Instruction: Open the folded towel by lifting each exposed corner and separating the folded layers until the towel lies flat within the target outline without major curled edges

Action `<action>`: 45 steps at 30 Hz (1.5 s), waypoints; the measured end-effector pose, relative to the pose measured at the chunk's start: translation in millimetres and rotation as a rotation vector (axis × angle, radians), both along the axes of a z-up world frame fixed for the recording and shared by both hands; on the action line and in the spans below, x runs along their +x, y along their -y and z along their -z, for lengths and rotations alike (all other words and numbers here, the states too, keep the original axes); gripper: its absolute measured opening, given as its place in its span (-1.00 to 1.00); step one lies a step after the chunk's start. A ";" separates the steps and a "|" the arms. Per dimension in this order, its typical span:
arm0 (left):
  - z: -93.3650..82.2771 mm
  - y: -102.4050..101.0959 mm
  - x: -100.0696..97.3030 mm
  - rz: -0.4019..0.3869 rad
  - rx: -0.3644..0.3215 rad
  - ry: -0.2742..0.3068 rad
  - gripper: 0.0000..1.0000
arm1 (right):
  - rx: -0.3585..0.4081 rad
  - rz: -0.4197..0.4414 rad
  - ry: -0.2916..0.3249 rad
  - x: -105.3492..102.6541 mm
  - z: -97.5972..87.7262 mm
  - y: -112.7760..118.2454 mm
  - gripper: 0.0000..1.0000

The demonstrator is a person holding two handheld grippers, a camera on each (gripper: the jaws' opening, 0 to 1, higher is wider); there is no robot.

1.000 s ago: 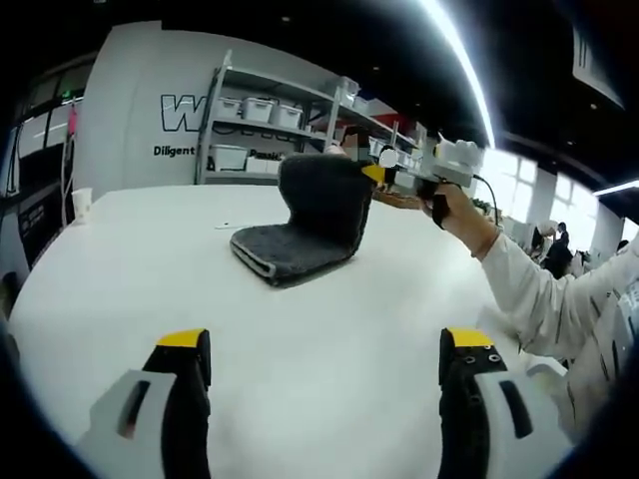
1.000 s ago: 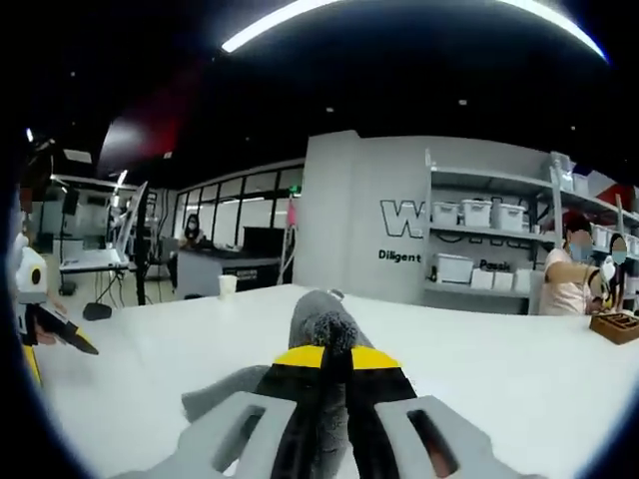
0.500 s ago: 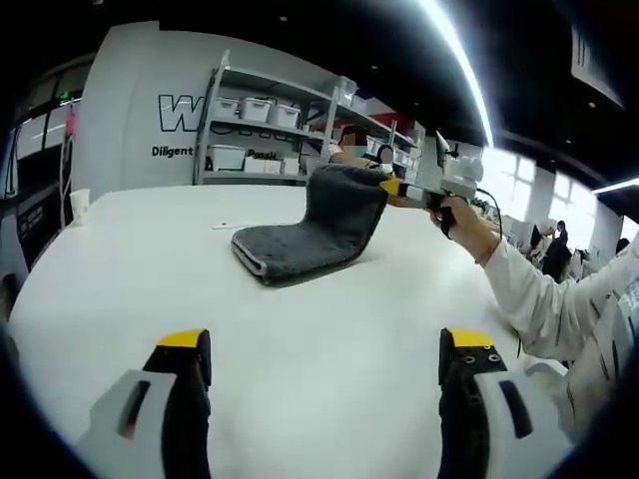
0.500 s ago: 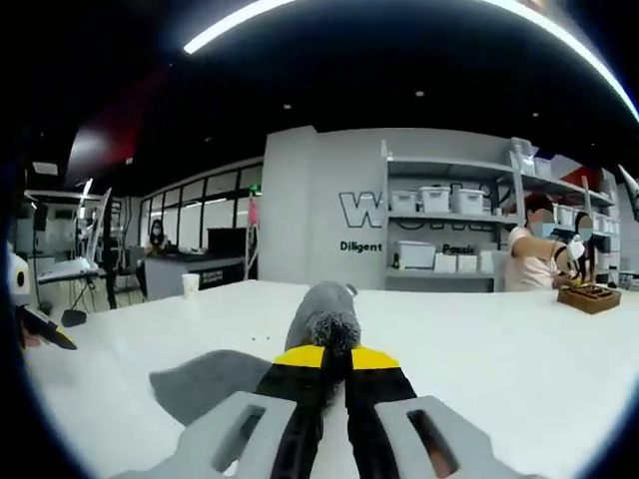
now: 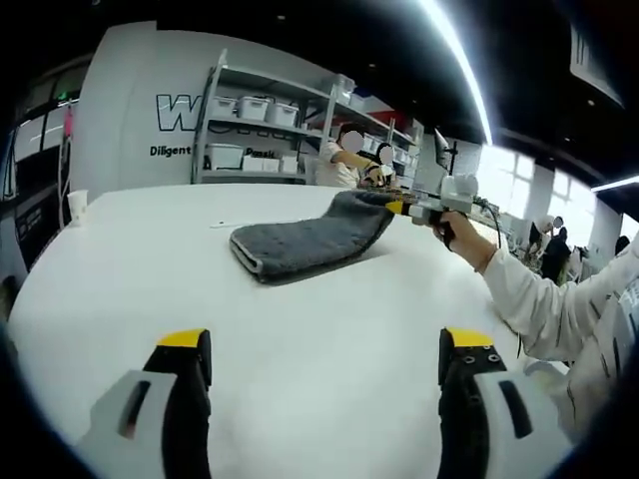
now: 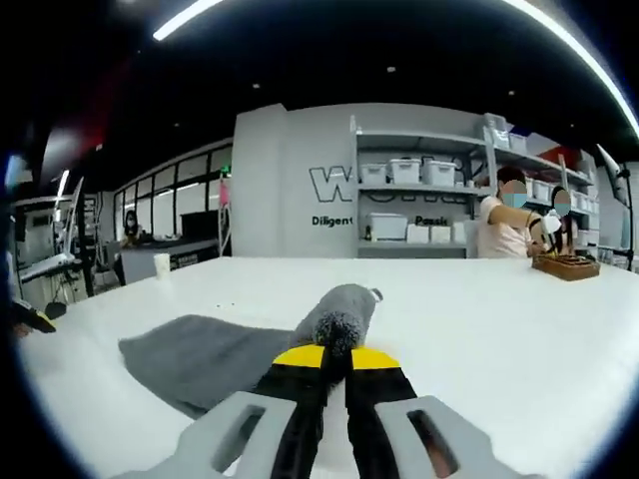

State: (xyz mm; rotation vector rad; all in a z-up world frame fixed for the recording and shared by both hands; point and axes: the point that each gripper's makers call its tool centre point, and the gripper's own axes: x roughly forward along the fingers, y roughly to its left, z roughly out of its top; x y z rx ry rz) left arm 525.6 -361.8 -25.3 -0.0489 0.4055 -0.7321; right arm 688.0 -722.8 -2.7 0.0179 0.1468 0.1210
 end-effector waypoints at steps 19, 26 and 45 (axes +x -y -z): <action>13.2 11.3 0.6 0.030 0.041 -0.023 0.85 | -0.065 0.021 -0.150 -11.7 62.9 22.3 -0.92; 19.2 20.8 -4.0 0.055 0.048 -0.040 0.84 | -0.203 0.094 -0.176 -15.9 64.6 38.8 -0.50; 20.0 20.7 -10.0 0.037 0.092 -0.028 0.84 | -0.266 0.188 -0.258 -38.7 57.6 73.9 0.96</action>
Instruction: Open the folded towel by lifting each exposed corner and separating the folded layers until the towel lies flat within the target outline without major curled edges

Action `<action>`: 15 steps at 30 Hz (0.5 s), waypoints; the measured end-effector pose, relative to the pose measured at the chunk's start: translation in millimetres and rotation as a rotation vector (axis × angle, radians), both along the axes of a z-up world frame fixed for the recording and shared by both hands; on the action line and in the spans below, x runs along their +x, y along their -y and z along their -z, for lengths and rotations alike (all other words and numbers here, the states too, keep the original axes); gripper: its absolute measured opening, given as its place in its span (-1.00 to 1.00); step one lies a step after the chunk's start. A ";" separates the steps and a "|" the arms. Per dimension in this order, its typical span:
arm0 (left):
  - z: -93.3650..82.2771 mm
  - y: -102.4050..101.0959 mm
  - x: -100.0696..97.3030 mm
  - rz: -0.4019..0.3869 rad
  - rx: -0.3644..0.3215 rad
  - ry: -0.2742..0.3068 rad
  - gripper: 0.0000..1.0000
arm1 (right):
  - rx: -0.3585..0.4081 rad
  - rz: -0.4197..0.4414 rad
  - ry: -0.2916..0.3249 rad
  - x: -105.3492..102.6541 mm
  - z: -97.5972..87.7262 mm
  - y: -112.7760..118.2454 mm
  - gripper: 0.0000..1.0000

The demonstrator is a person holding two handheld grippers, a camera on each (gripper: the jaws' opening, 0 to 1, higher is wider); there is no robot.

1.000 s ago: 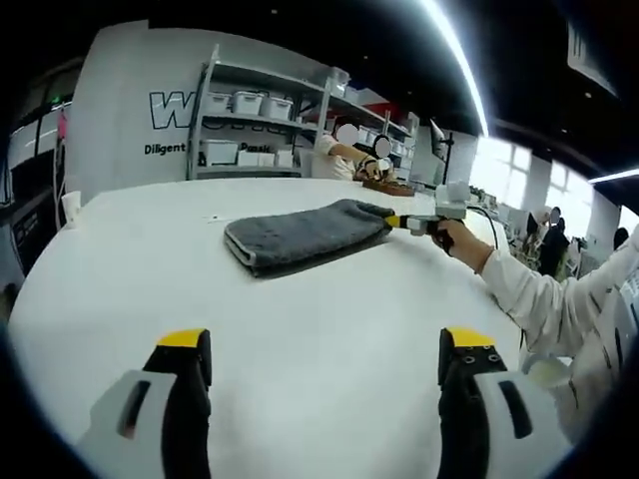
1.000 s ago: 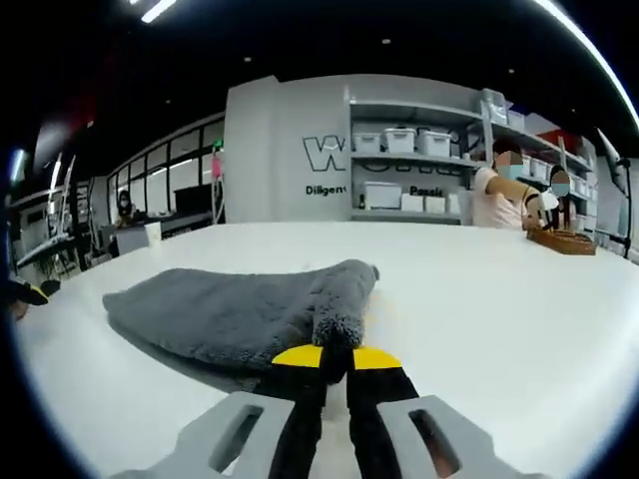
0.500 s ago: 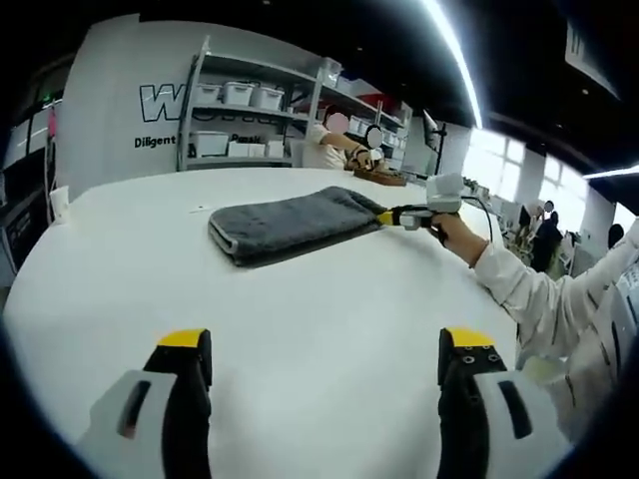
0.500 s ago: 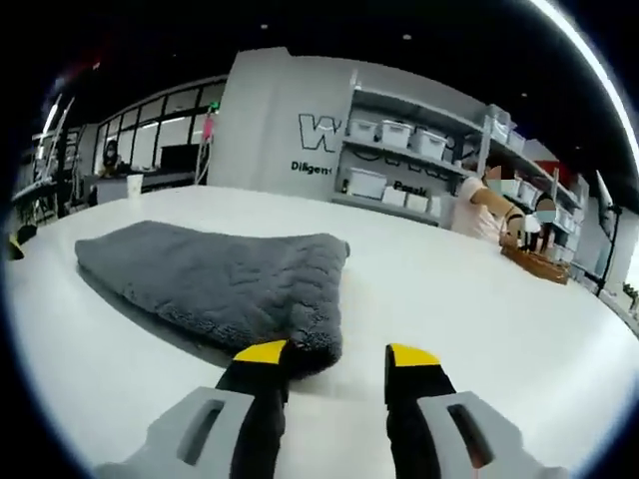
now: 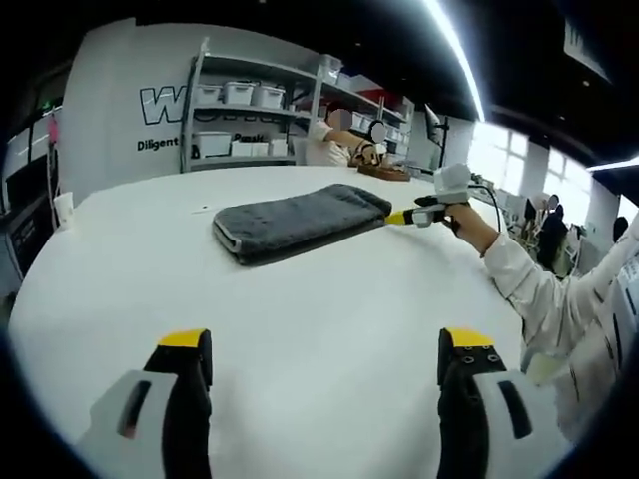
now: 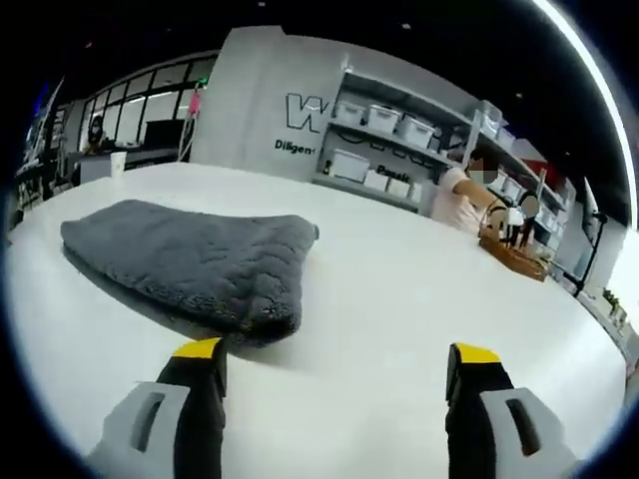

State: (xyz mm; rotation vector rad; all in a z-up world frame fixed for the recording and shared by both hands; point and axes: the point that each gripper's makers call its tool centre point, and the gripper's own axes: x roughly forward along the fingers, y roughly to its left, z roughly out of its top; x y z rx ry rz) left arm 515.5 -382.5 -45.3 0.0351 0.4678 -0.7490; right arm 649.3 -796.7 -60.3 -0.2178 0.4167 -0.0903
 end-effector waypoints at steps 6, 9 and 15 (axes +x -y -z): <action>-6.8 9.6 5.1 -0.016 -0.005 0.024 0.85 | 0.033 -0.043 -0.037 -8.2 0.9 -2.8 0.99; -10.4 15.3 11.2 -0.030 -0.018 0.026 0.83 | 0.041 -0.066 -0.043 -9.7 -0.1 -5.2 0.99; -18.3 31.9 22.4 -0.019 -0.004 0.035 0.82 | 0.076 -0.109 -0.024 -14.5 -6.9 -9.8 0.99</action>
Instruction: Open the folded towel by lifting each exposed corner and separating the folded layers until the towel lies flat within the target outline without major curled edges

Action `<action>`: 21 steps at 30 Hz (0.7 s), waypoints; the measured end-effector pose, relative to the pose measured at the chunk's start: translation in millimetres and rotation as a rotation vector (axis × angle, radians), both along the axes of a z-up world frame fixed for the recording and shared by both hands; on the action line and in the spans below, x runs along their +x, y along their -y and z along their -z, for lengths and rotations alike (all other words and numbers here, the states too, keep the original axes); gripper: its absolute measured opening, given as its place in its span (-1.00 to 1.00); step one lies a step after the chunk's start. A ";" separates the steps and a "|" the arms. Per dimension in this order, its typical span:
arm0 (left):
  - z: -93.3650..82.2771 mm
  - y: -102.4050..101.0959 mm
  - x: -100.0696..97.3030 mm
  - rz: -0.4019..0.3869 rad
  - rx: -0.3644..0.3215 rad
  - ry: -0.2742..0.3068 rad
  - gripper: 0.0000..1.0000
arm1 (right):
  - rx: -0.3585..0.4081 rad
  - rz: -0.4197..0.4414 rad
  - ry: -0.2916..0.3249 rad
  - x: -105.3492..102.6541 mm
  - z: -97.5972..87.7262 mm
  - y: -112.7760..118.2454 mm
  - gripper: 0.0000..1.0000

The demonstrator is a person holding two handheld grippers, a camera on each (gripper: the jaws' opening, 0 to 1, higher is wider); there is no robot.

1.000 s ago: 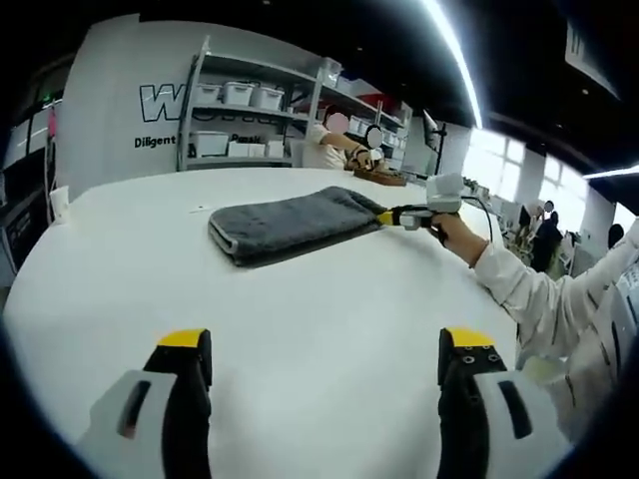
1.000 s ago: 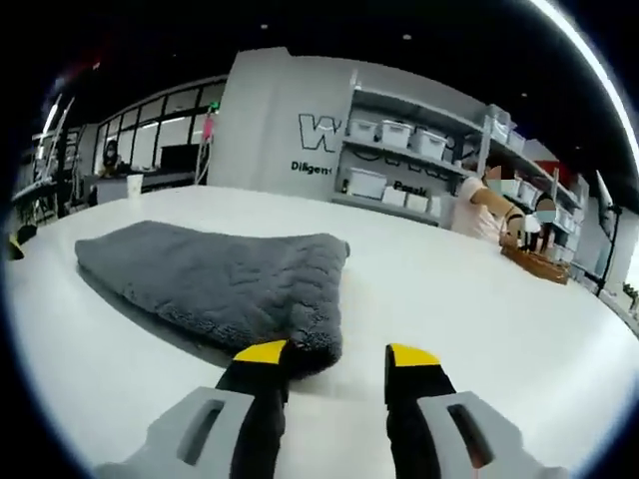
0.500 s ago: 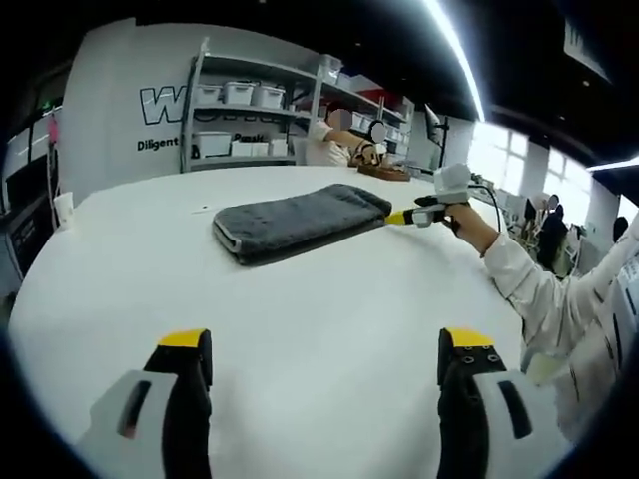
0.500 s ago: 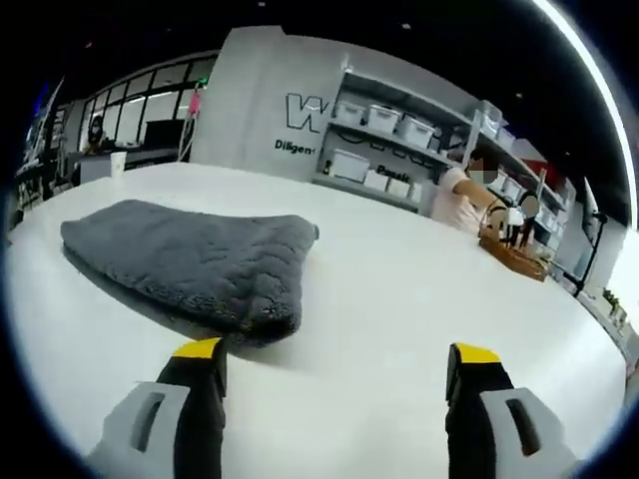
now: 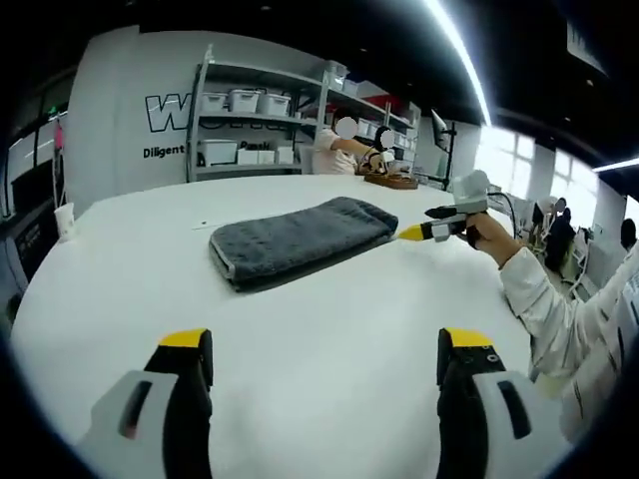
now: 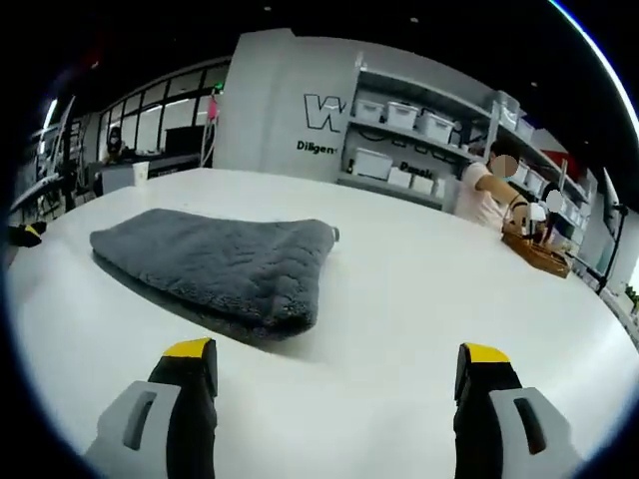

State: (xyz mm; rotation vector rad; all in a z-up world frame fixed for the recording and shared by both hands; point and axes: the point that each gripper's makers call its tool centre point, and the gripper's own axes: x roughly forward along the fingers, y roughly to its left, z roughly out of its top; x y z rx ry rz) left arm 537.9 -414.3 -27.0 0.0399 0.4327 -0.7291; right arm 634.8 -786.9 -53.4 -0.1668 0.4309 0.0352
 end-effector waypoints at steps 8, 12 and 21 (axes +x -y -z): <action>4.3 15.1 29.4 -0.014 0.001 -0.015 0.79 | 0.051 -0.014 -0.016 -2.1 3.5 0.0 0.99; 6.2 19.3 49.2 -0.029 -0.026 -0.011 0.80 | 0.062 -0.022 -0.010 -2.3 0.5 -1.5 0.99; 25.9 16.2 83.1 -0.103 0.043 -0.034 0.73 | 0.063 -0.075 0.001 -8.2 -10.0 -16.2 0.99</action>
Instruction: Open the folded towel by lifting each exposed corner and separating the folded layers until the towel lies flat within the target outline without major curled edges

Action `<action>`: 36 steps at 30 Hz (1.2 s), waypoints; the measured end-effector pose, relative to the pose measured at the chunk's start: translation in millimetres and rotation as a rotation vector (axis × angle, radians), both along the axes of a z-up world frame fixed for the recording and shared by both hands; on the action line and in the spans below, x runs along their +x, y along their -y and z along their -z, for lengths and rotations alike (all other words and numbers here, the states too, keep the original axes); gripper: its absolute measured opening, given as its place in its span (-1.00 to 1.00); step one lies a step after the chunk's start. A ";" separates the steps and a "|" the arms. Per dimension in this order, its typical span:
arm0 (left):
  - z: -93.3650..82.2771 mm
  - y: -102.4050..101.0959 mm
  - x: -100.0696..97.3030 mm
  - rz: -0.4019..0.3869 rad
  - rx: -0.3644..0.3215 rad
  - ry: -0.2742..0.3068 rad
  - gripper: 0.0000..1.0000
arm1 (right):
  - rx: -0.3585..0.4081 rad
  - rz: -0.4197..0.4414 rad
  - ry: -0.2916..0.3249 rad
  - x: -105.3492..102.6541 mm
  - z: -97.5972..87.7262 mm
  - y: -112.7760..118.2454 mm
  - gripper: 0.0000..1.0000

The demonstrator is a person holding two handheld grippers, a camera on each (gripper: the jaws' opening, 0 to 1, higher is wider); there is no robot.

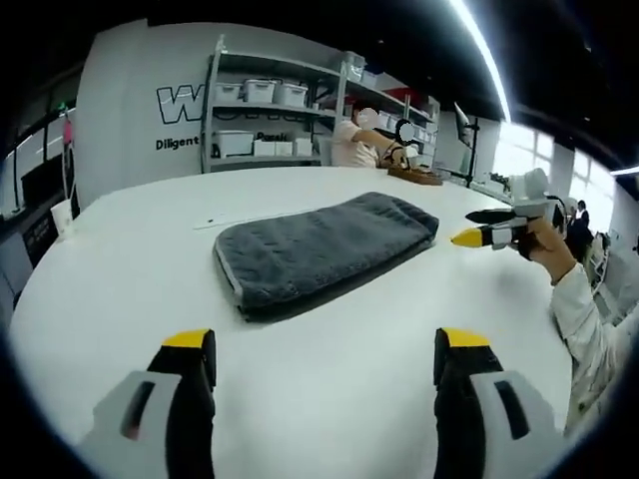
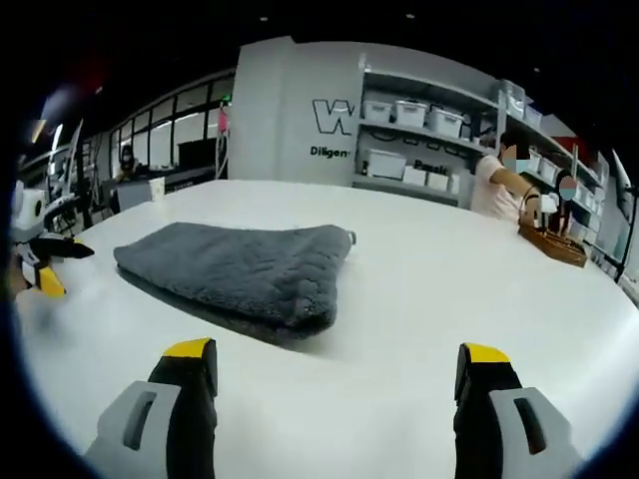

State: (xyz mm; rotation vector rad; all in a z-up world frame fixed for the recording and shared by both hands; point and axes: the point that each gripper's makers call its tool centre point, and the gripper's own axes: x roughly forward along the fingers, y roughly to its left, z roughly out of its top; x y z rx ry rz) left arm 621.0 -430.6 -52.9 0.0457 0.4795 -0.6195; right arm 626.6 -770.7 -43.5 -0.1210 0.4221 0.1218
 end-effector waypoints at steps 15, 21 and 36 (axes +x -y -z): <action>23.7 -13.5 54.5 -0.089 0.053 0.023 0.19 | 0.055 -0.014 0.010 -4.5 -1.4 -2.5 0.99; 28.4 -9.0 57.1 -0.077 0.043 0.045 -0.04 | 0.065 -0.014 0.010 -5.1 -1.2 -3.6 0.98; 30.6 -18.8 64.2 -0.094 0.065 0.098 -0.87 | 0.069 -0.019 0.008 -5.6 -0.3 -5.1 0.97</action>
